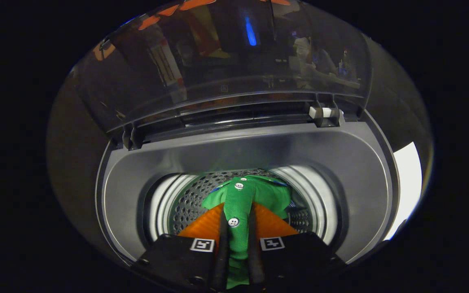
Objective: Put the clothes into the washing machine and then close the washing machine lid.
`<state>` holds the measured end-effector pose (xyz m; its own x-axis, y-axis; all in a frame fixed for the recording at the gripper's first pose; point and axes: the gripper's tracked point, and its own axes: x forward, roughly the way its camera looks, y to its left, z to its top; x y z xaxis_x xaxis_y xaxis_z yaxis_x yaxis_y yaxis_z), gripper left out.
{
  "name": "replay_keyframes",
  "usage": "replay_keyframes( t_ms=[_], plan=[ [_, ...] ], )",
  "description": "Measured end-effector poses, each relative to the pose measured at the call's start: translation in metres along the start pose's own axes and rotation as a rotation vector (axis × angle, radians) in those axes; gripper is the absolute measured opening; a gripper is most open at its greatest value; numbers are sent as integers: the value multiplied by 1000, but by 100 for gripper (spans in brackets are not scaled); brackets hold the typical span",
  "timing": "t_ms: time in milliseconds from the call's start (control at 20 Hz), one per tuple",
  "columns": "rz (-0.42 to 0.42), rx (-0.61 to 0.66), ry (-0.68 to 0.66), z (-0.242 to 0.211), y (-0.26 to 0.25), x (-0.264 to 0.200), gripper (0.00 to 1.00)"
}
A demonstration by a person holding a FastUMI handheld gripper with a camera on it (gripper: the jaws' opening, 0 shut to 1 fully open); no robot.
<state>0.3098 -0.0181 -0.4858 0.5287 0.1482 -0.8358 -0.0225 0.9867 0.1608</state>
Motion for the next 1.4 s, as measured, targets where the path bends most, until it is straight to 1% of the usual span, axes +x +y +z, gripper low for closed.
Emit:
replay_keyframes(
  t_ms=[300, 450, 600, 750, 900, 1050, 1200, 1250, 1400],
  plan=[
    [-10, -35, -49, 6, -4, -8, 98],
    [-1, -28, -65, 5, -3, -18, 100],
    [9, -13, -136, 19, -1, -42, 99],
    [28, -15, -229, 38, 4, -83, 100],
    [29, -23, -339, 60, 8, -135, 99],
    [41, -10, -449, 93, 12, -187, 99],
    [17, -40, -564, 140, 8, -230, 99],
    [12, -45, -591, 155, 7, -241, 99],
    [33, -58, -639, 199, 16, -271, 99]
  ],
)
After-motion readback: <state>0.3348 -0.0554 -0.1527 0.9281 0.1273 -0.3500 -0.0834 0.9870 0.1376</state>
